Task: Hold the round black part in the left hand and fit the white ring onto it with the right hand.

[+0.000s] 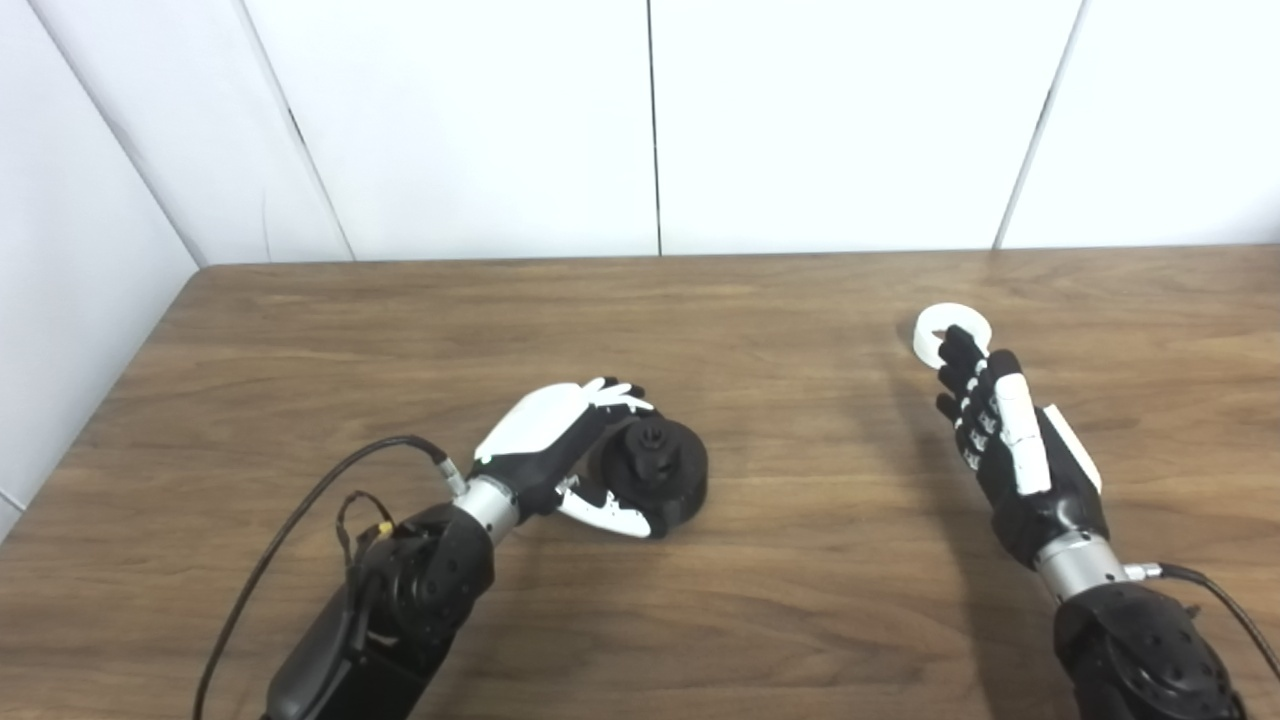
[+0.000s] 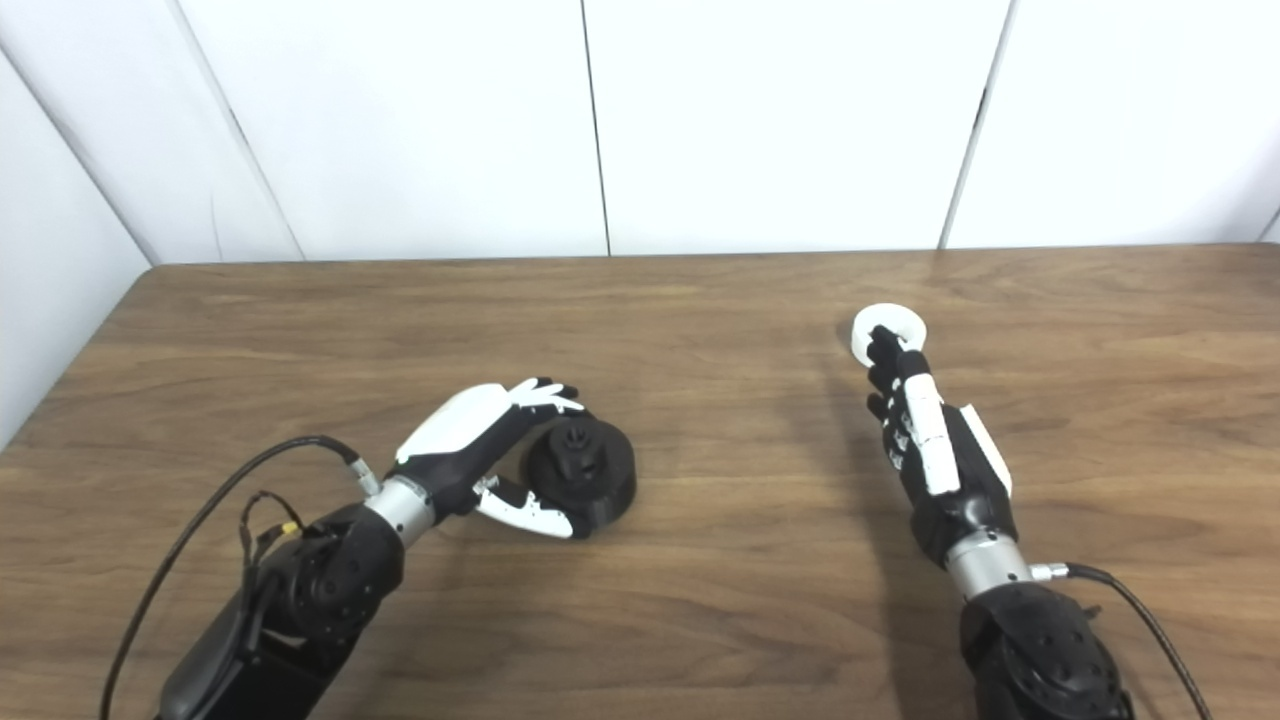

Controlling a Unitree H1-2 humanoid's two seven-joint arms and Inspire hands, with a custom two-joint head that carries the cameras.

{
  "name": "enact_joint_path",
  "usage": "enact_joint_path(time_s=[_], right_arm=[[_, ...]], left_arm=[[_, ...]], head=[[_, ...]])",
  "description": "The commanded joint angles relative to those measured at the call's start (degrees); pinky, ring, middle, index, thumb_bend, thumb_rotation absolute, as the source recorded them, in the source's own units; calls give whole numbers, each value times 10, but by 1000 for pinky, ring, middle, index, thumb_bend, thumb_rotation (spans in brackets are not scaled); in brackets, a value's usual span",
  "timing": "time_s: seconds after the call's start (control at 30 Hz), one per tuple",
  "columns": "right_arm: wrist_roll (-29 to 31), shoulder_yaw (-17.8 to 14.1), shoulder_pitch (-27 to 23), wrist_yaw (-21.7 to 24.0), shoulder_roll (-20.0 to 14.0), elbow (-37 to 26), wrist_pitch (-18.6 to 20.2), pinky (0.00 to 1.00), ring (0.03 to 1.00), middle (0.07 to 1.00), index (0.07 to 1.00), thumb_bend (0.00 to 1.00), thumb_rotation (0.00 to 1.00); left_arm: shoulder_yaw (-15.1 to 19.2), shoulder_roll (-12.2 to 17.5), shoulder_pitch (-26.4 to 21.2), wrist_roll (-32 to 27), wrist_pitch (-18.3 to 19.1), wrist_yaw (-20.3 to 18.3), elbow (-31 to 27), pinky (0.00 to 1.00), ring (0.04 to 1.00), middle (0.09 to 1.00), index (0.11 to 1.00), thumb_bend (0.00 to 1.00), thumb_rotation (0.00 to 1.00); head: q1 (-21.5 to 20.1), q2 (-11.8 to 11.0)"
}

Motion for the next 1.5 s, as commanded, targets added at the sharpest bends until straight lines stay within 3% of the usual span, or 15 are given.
enact_joint_path(time_s=[0.0, 0.97, 1.1, 1.17, 1.3, 1.37, 1.47], right_arm=[[3, -1, -17, -1, 3, -26, -7, 1000, 1000, 979, 966, 578, 1000], [-2, -2, -20, 3, -2, -32, -3, 1000, 1000, 981, 969, 579, 1000], [5, -23, -43, -10, -3, -26, -10, 1000, 1000, 979, 954, 567, 983], [-17, -30, -62, -20, -15, -21, -16, 997, 1000, 981, 938, 550, 907], [-87, -23, -116, -25, -73, -5, -12, 984, 996, 992, 931, 546, 711], [-141, -6, -139, -27, -105, 5, -9, 924, 974, 981, 914, 557, 692], [-199, 16, -170, -31, -135, 23, 2, 957, 977, 963, 886, 650, 627]], left_arm=[[-12, -5, 3, -6, -15, -14, -4, 833, 993, 947, 780, 901, 324], [-33, -12, 11, 12, -25, -26, -27, 837, 1000, 948, 784, 889, 348], [-34, -11, 10, 11, -30, -25, -24, 835, 1000, 949, 787, 884, 354], [-34, -12, 10, 11, -35, -22, -21, 834, 1000, 948, 786, 885, 351], [-32, -16, 12, 12, -37, -20, -17, 826, 997, 943, 779, 896, 345], [-31, -17, 11, 13, -37, -22, -17, 827, 997, 944, 783, 895, 348], [-31, -19, 11, 13, -36, -24, -16, 827, 999, 945, 785, 897, 348]], head=[[-2, 1], [-14, 6], [-16, 4], [-17, 3], [-20, 2], [-20, 3], [-20, 3]])
